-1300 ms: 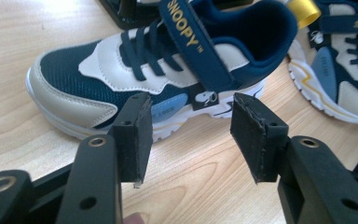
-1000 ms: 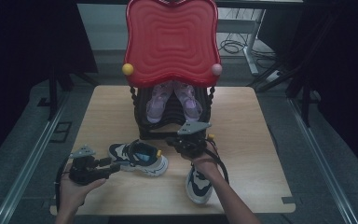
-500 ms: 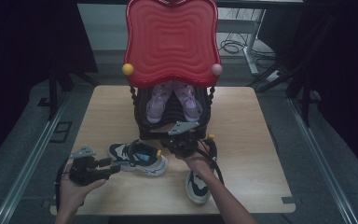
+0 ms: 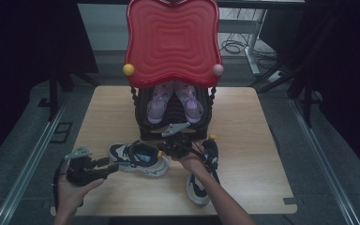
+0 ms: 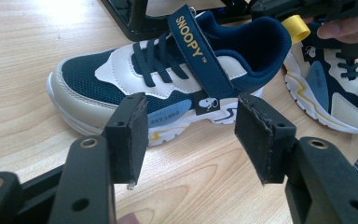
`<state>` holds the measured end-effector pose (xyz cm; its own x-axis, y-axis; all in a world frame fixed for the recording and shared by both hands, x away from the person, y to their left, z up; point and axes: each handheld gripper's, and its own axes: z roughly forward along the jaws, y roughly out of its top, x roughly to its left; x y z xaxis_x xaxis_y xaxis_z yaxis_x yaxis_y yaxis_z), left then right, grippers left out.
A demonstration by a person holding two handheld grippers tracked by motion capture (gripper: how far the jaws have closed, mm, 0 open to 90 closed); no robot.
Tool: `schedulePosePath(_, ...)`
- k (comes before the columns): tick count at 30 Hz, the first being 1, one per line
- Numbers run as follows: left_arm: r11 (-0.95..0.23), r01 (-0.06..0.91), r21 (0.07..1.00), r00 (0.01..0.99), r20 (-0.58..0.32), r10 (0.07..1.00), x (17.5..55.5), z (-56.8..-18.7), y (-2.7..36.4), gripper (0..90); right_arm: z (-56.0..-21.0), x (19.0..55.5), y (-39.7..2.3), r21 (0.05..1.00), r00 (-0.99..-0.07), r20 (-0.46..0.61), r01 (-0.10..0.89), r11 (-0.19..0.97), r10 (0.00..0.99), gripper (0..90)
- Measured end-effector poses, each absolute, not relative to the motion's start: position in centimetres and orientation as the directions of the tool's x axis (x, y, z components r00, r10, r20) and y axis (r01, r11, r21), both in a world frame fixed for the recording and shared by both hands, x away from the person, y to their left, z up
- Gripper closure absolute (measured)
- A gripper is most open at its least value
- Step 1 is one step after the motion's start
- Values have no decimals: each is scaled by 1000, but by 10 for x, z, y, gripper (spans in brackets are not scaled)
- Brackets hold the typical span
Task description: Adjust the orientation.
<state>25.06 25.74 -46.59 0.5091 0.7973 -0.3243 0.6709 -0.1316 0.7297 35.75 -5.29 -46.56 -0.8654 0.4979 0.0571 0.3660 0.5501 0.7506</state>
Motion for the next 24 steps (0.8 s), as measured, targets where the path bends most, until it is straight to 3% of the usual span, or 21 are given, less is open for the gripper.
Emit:
schedulePosePath(14, -132, 679, 722, 509, -333, 794, 253, -469, 259, 444, -465, 352, -51, 731, -875, 23, 344, 589, 483, 893)
schedulePosePath(24, -122, 682, 721, 499, -336, 799, 253, -470, 263, 444, -462, 337, -45, 737, -906, 56, 322, 595, 420, 894)
